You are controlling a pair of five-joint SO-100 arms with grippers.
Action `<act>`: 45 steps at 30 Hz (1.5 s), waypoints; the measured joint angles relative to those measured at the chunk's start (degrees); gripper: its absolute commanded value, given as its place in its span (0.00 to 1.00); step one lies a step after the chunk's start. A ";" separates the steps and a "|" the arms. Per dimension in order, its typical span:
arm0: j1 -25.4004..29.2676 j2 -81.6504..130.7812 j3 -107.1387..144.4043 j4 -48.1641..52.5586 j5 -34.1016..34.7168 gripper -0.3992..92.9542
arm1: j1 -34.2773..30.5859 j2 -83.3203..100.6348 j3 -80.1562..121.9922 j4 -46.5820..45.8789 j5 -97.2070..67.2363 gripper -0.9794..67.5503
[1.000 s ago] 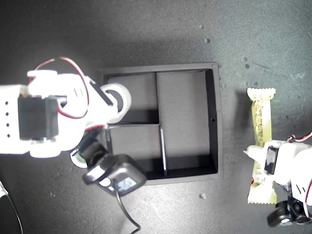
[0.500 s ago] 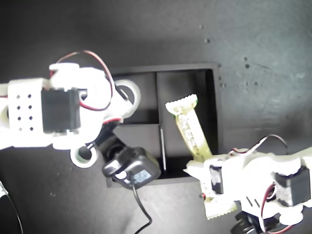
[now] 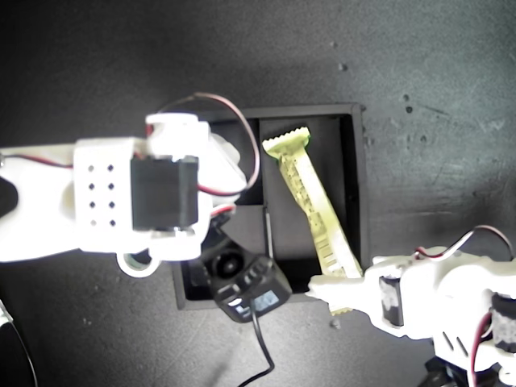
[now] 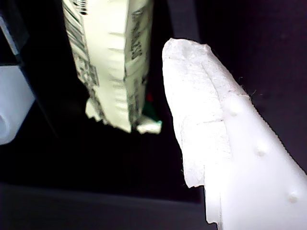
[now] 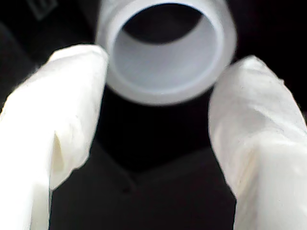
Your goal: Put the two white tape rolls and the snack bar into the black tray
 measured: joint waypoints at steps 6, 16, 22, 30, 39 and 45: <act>2.90 14.41 6.77 0.44 -2.90 0.17 | 3.69 16.70 13.01 1.14 2.99 0.22; 16.87 45.62 46.67 -12.66 -23.38 0.15 | 13.10 52.38 32.08 1.14 27.69 0.01; 20.13 53.88 72.69 -31.46 -29.27 0.16 | 14.33 71.81 57.66 -7.65 37.44 0.01; 23.12 50.36 78.40 -40.96 -32.08 0.16 | 15.12 93.52 87.80 -18.63 46.76 0.01; 26.02 47.46 80.42 -45.62 -35.68 0.16 | 15.03 97.29 95.36 -22.24 48.78 0.01; 27.69 47.46 85.43 -50.98 -37.62 0.16 | 15.03 97.29 96.86 -23.73 48.78 0.01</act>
